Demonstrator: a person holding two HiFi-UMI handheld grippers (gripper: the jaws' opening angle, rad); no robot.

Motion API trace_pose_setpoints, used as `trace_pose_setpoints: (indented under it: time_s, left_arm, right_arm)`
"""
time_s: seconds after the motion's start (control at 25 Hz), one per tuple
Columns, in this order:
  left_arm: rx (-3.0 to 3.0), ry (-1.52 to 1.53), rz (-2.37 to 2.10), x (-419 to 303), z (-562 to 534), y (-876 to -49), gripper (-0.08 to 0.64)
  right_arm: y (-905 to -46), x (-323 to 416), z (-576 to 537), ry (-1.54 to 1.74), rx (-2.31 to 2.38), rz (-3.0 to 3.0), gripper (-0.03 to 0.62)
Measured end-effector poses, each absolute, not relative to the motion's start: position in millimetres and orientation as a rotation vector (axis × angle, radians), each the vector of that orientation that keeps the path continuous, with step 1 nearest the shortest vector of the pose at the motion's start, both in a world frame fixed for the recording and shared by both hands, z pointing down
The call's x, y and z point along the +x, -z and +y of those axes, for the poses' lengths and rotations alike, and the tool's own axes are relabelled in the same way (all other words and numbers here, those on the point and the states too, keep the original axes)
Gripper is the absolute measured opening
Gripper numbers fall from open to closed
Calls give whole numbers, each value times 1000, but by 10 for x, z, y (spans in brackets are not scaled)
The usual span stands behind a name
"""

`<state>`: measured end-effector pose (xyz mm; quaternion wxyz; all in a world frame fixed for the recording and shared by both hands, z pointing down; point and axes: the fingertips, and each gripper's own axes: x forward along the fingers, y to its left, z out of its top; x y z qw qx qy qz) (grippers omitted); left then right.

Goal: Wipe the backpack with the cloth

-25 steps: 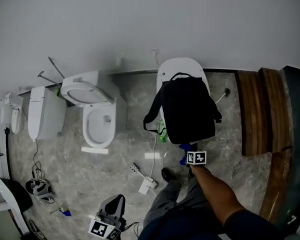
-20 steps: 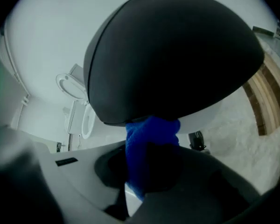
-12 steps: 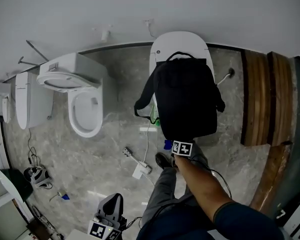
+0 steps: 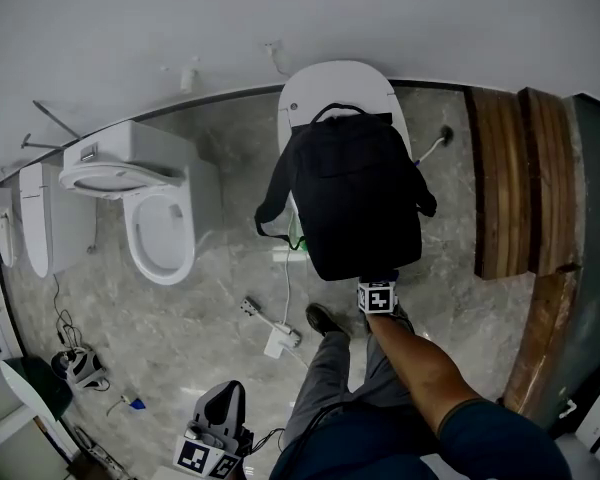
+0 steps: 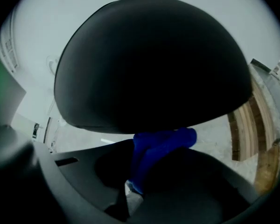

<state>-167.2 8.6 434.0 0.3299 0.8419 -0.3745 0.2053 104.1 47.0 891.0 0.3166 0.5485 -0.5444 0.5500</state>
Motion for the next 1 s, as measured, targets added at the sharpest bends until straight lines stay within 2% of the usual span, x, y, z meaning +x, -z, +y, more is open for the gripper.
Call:
trace_pose_setpoints:
  time_s: [0.16, 0.32, 0.44, 0.76, 0.92, 1.0]
  left_arm:
    - [2196, -552, -970, -1692, 67, -4358, 5]
    - [2203, -552, -955, -1683, 19, -4349, 5]
    - [2220, -542, -931, -1602, -60, -4333, 6]
    - [2227, -528, -877, -1286, -255, -4367, 6]
    - [2217, -527, -873, -1103, -376, -4412, 5]
    - [2211, -525, -876, -1004, -416, -4414, 5]
  right_arm:
    - [-8817, 55, 239, -1543, 1291, -1604, 31]
    - [-8724, 26, 193, -1717, 1335, -1532, 31]
    - [-8779, 519, 346, -1698, 1385, -1452, 31]
    - [-8783, 2594, 637, -1734, 1731, -1267, 31]
    - [-8575, 3172, 150, -1966, 1923, -1502, 31]
    - [-8435, 3175, -326, -2115, 1820, -1697, 31]
